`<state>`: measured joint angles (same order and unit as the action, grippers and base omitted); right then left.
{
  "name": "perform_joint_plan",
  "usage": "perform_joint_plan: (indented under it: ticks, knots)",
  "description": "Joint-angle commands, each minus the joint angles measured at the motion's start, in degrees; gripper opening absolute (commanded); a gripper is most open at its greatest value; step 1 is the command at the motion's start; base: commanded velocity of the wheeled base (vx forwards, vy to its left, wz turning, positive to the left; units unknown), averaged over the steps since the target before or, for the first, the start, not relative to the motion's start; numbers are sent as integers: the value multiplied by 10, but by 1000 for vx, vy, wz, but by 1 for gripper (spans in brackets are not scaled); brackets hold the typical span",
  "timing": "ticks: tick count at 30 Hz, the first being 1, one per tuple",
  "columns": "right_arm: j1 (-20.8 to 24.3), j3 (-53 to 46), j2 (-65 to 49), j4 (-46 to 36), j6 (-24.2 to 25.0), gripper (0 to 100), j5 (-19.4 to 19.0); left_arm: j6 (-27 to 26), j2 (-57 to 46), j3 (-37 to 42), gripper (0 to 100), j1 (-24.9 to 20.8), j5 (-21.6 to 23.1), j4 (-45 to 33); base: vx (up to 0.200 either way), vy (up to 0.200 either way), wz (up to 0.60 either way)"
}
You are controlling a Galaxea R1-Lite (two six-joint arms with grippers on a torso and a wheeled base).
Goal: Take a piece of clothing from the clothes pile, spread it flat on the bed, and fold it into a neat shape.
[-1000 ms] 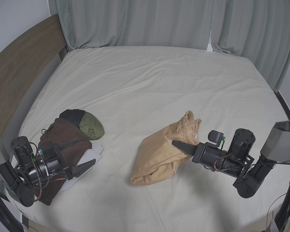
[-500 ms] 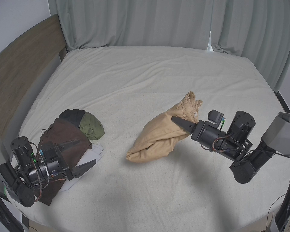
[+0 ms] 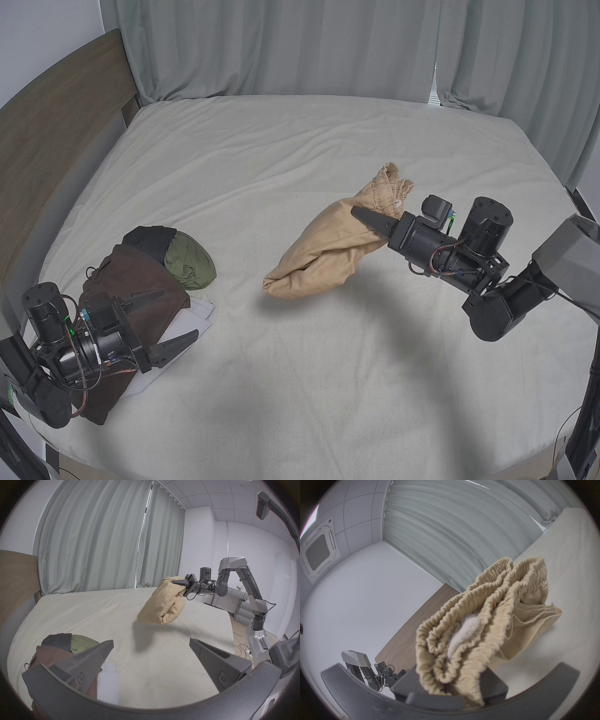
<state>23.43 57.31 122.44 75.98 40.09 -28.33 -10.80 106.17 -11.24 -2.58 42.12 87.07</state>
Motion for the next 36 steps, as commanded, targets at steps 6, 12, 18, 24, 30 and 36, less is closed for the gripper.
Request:
perform_joint_plan:
  ticks: [6, 12, 18, 24, 30, 36]
  knots:
    - [-9, 137, 72, -63, 10, 0, -8, 0, 4, 1, 100, -1, 0, -1, 0, 0, 0]
    - [-17, 188, 122, -73, 10, 0, -8, -1, 4, 2, 100, -1, -1, -3, 0, 0, 0]
    - [-22, 207, 143, -76, 10, 0, -8, -1, 4, 2, 100, 0, 0, -2, 0, 0, 0]
    - [-24, 233, 151, -96, 11, 0, -8, -1, 8, 2, 100, 0, -1, -1, 0, 0, 0]
    - [-27, 302, 150, -142, 22, 0, -9, 0, 8, 1, 100, 1, 0, -1, 0, 0, 0]
    - [-30, 388, 157, -207, 22, 0, -13, -1, 9, 2, 100, 1, 0, -1, 0, 0, 0]
